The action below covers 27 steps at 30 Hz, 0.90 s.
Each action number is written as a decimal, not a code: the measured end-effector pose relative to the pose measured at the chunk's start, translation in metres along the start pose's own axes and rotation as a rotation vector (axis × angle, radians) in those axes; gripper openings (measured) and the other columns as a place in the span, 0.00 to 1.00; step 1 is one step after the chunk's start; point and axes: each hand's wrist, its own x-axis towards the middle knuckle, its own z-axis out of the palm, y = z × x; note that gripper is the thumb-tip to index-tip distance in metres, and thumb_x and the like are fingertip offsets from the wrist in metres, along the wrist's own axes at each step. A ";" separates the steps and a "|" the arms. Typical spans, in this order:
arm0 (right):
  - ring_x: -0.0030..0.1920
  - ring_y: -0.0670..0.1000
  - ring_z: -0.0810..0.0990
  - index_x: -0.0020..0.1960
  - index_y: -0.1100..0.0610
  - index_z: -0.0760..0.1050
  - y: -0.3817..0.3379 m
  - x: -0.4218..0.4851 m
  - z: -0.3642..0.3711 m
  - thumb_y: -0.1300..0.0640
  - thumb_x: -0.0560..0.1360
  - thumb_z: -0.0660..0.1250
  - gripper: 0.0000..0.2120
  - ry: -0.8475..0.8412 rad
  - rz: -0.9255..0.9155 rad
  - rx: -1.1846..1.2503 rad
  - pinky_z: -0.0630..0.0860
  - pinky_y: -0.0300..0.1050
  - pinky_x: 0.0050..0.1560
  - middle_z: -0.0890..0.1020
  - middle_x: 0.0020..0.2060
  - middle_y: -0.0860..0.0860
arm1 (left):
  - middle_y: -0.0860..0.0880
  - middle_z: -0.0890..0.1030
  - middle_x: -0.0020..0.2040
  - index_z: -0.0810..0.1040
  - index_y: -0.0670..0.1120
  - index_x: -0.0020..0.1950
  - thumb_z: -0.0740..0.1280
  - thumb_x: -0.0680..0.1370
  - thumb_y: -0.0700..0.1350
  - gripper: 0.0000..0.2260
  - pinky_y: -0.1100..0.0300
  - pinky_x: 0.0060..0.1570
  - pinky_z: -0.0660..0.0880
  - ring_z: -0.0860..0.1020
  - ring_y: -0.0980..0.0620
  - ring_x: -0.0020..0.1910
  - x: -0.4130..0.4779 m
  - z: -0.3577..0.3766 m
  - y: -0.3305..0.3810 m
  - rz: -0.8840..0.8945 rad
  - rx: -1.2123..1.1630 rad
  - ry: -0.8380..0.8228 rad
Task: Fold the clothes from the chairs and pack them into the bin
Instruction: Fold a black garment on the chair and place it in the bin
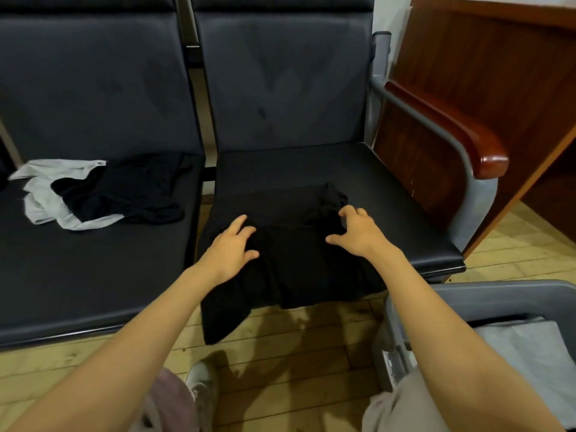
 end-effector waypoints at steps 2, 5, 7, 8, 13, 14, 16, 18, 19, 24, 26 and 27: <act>0.68 0.60 0.66 0.72 0.55 0.59 -0.001 0.000 0.001 0.51 0.72 0.73 0.36 -0.077 0.044 -0.029 0.70 0.55 0.64 0.65 0.68 0.58 | 0.45 0.64 0.70 0.71 0.46 0.67 0.69 0.76 0.48 0.20 0.51 0.66 0.66 0.65 0.45 0.68 -0.004 -0.004 0.002 0.039 0.034 0.207; 0.66 0.62 0.67 0.73 0.53 0.57 -0.006 0.000 0.004 0.55 0.73 0.72 0.34 -0.030 0.051 -0.096 0.71 0.56 0.61 0.64 0.68 0.59 | 0.51 0.71 0.51 0.73 0.48 0.53 0.71 0.72 0.59 0.19 0.54 0.52 0.72 0.72 0.51 0.52 -0.014 -0.016 0.006 -0.019 0.033 0.223; 0.63 0.62 0.70 0.73 0.50 0.58 -0.009 0.000 0.009 0.59 0.75 0.69 0.32 0.003 -0.010 -0.158 0.73 0.55 0.56 0.63 0.67 0.59 | 0.51 0.72 0.51 0.72 0.48 0.54 0.72 0.71 0.60 0.21 0.55 0.50 0.73 0.74 0.50 0.52 -0.017 -0.019 0.000 -0.158 0.043 -0.050; 0.61 0.61 0.70 0.73 0.49 0.59 -0.010 0.000 0.011 0.61 0.76 0.67 0.30 0.001 -0.050 -0.203 0.74 0.54 0.55 0.62 0.67 0.58 | 0.51 0.73 0.52 0.72 0.48 0.56 0.72 0.72 0.58 0.20 0.55 0.51 0.74 0.75 0.49 0.53 -0.018 -0.018 -0.004 -0.212 0.039 -0.139; 0.58 0.60 0.74 0.68 0.58 0.66 -0.014 -0.005 0.023 0.67 0.78 0.61 0.19 0.017 -0.086 -0.359 0.72 0.50 0.51 0.70 0.62 0.59 | 0.45 0.77 0.56 0.74 0.47 0.55 0.64 0.80 0.44 0.05 0.54 0.47 0.72 0.77 0.45 0.51 -0.017 -0.014 -0.004 -0.233 0.065 -0.052; 0.57 0.61 0.75 0.67 0.59 0.66 -0.015 -0.010 0.022 0.67 0.78 0.60 0.18 0.031 -0.073 -0.384 0.71 0.50 0.49 0.70 0.62 0.59 | 0.44 0.75 0.57 0.72 0.46 0.58 0.61 0.81 0.43 0.07 0.54 0.45 0.71 0.77 0.43 0.51 -0.018 -0.012 0.001 -0.211 0.152 -0.006; 0.57 0.62 0.75 0.68 0.59 0.65 -0.014 -0.021 0.018 0.67 0.78 0.59 0.19 0.053 -0.054 -0.408 0.71 0.50 0.49 0.69 0.62 0.59 | 0.43 0.74 0.58 0.66 0.46 0.66 0.56 0.82 0.40 0.12 0.53 0.41 0.70 0.77 0.42 0.49 -0.025 -0.008 0.009 -0.202 0.264 0.107; 0.55 0.62 0.76 0.68 0.57 0.65 -0.007 -0.032 0.008 0.66 0.79 0.57 0.18 0.099 -0.037 -0.363 0.70 0.51 0.48 0.69 0.62 0.59 | 0.44 0.77 0.58 0.60 0.45 0.70 0.56 0.81 0.38 0.17 0.53 0.37 0.70 0.77 0.43 0.45 -0.035 -0.010 0.017 -0.226 0.258 0.178; 0.52 0.62 0.76 0.67 0.56 0.66 -0.004 -0.037 -0.001 0.65 0.80 0.56 0.17 0.145 -0.021 -0.303 0.69 0.51 0.46 0.69 0.61 0.59 | 0.45 0.78 0.58 0.59 0.45 0.70 0.57 0.81 0.37 0.18 0.53 0.36 0.71 0.77 0.44 0.44 -0.037 -0.014 0.021 -0.225 0.217 0.202; 0.40 0.64 0.80 0.56 0.53 0.69 -0.019 -0.057 -0.075 0.66 0.80 0.53 0.12 0.361 -0.039 0.217 0.80 0.56 0.42 0.69 0.54 0.58 | 0.45 0.75 0.59 0.66 0.46 0.55 0.61 0.81 0.40 0.05 0.55 0.40 0.76 0.78 0.47 0.44 -0.056 -0.067 0.041 -0.163 -0.485 0.414; 0.37 0.62 0.82 0.53 0.53 0.70 -0.034 -0.068 -0.107 0.64 0.82 0.51 0.11 0.444 -0.122 0.365 0.81 0.52 0.38 0.70 0.54 0.57 | 0.46 0.77 0.55 0.70 0.45 0.57 0.63 0.80 0.42 0.07 0.52 0.43 0.79 0.80 0.48 0.43 -0.067 -0.098 0.056 -0.099 -0.574 0.529; 0.35 0.59 0.82 0.52 0.52 0.71 -0.042 -0.077 -0.123 0.62 0.82 0.51 0.11 0.497 -0.168 0.395 0.81 0.50 0.36 0.72 0.54 0.58 | 0.47 0.78 0.51 0.72 0.44 0.58 0.63 0.80 0.42 0.07 0.53 0.41 0.80 0.80 0.50 0.39 -0.076 -0.115 0.066 -0.057 -0.618 0.592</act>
